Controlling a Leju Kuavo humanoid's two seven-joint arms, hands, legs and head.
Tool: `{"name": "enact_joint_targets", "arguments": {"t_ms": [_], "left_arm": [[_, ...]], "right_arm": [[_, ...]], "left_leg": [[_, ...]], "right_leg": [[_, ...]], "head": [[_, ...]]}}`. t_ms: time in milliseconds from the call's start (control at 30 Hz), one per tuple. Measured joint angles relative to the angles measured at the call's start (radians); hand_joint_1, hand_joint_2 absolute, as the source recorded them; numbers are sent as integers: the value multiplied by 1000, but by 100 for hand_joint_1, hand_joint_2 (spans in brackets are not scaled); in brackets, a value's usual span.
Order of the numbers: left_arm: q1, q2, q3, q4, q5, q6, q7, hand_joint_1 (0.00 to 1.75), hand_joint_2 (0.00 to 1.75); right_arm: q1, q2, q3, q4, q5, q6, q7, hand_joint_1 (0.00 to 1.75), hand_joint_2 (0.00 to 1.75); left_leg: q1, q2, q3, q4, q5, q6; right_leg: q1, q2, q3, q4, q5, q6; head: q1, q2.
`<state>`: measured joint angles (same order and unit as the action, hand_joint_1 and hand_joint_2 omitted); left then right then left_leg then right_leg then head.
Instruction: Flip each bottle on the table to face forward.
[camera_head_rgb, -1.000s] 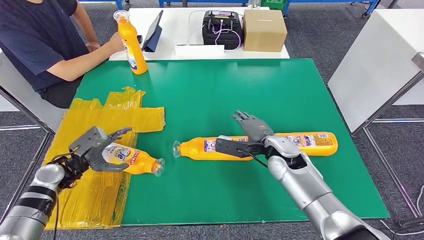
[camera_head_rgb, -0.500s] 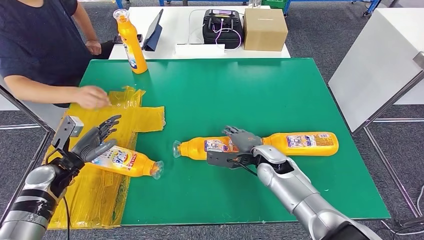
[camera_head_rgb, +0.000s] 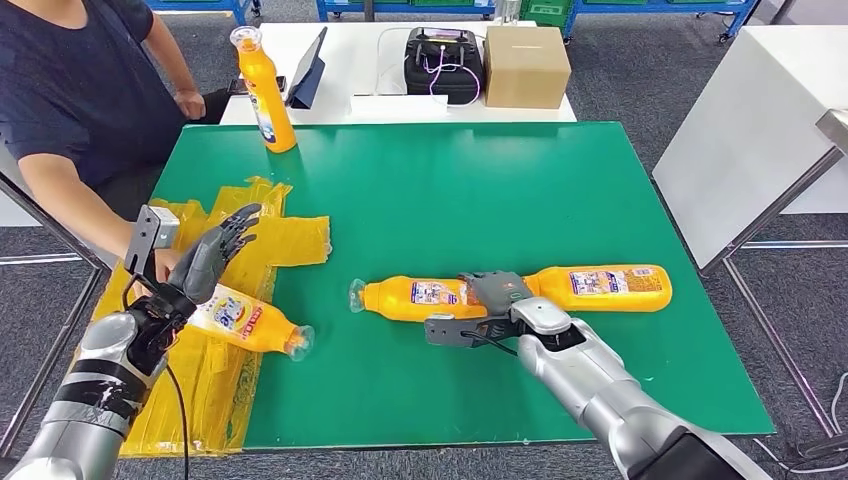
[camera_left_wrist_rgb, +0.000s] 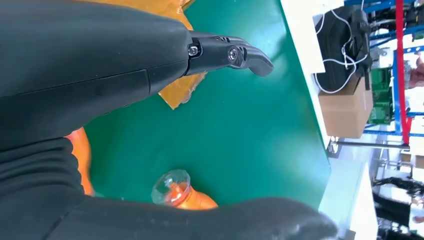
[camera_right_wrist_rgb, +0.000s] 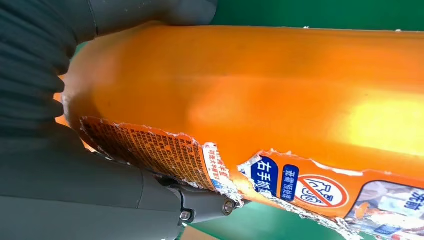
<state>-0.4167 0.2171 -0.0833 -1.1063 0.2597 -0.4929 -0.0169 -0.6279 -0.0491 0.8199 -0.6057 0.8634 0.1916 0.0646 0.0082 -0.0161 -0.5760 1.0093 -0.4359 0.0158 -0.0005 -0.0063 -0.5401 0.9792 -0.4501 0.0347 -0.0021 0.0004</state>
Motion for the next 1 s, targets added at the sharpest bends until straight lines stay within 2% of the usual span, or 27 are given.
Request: {"name": "enact_joint_targets", "arguments": {"t_ms": [200, 300, 400, 533, 633, 767, 900, 1000], "left_arm": [[4, -13, -5, -2, 22, 6, 11, 0, 0], [55, -14, 10, -38, 81, 19, 21, 0, 0], [165, -18, 59, -119, 194, 10, 43, 0, 0], [289, -44, 128, -226, 333, 8, 91, 0, 175], [349, -82, 153, -286, 435, 21, 129, 0, 175], [397, -118, 161, -340, 486, 28, 148, 0, 175], [425, -142, 160, -378, 535, 27, 164, 0, 175], [452, -158, 135, -412, 560, 24, 168, 0, 175]], "right_arm": [[3, 7, -4, 16, 0, -40, 18, 175, 175], [37, 12, -38, 4, -16, -170, 23, 175, 175], [116, 19, -123, -101, -22, -291, 5, 175, 175], [257, 40, -263, -346, -36, -337, -21, 175, 175], [351, 82, -350, -556, -111, -388, -72, 175, 175], [418, 120, -419, -768, -165, -395, -88, 175, 175], [466, 142, -441, -896, -215, -396, -131, 175, 175], [487, 155, -419, -970, -225, -375, -135, 175, 175]], "left_leg": [[0, 0, 2, 0, 1, 0], [0, 3, 2, 0, 0, 0], [0, 6, 0, 0, 0, 0], [0, 5, -12, 0, 1, 0], [0, 5, -17, 0, 1, 0], [0, 6, -21, 0, 1, 0], [0, 6, -23, 0, 1, 0], [0, 6, -23, 0, 1, 0]], "right_leg": [[0, 0, 6, 0, 1, 0], [0, 2, 15, 0, 2, 1], [0, 5, 11, 1, 2, 1], [0, 5, -1, 1, 3, -1], [0, 5, -6, 2, 3, -2], [0, 5, -10, 2, 3, -2], [0, 5, -12, 2, 3, -2], [0, 5, -12, 2, 3, -2]], "head": [[0, 0], [0, 0], [0, 0], [0, 0], [0, 0], [0, 0], [0, 0], [0, 0]]}}
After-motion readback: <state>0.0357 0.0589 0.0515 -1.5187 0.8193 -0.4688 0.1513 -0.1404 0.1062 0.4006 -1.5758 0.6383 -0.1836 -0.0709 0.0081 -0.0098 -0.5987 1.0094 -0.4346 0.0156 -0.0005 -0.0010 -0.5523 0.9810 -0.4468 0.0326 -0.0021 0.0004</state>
